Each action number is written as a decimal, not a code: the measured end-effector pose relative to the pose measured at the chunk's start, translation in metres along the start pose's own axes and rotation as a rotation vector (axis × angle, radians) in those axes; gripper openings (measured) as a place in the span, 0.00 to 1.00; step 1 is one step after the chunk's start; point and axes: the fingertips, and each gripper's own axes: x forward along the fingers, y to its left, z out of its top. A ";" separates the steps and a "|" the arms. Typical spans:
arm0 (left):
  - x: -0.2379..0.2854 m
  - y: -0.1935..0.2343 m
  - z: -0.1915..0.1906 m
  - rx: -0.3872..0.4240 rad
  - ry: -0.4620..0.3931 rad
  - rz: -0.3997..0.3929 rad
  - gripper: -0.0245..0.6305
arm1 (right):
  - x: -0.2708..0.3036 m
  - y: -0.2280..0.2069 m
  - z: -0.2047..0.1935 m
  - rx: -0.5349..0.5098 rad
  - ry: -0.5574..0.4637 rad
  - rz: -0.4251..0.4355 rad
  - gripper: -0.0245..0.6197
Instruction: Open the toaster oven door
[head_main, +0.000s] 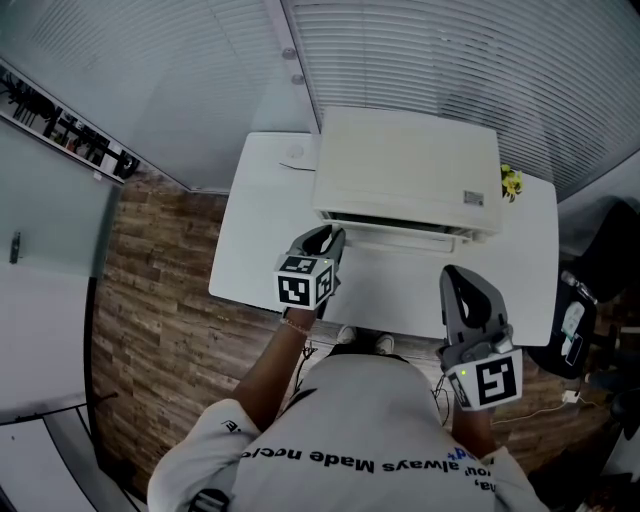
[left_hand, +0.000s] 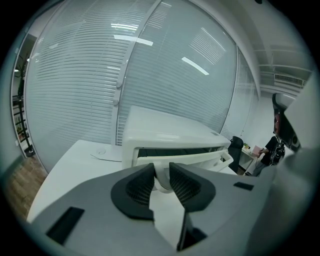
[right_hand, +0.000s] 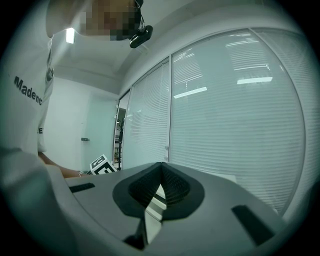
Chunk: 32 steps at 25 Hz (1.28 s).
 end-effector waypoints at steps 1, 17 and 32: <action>0.000 0.000 -0.001 -0.002 0.001 -0.002 0.20 | 0.000 0.000 0.000 0.000 0.001 0.000 0.05; -0.008 -0.003 -0.012 0.002 0.025 -0.009 0.20 | 0.000 0.005 0.003 -0.006 -0.002 0.004 0.05; -0.018 -0.006 -0.028 0.002 0.027 0.001 0.20 | -0.005 0.009 0.003 -0.004 -0.006 0.009 0.05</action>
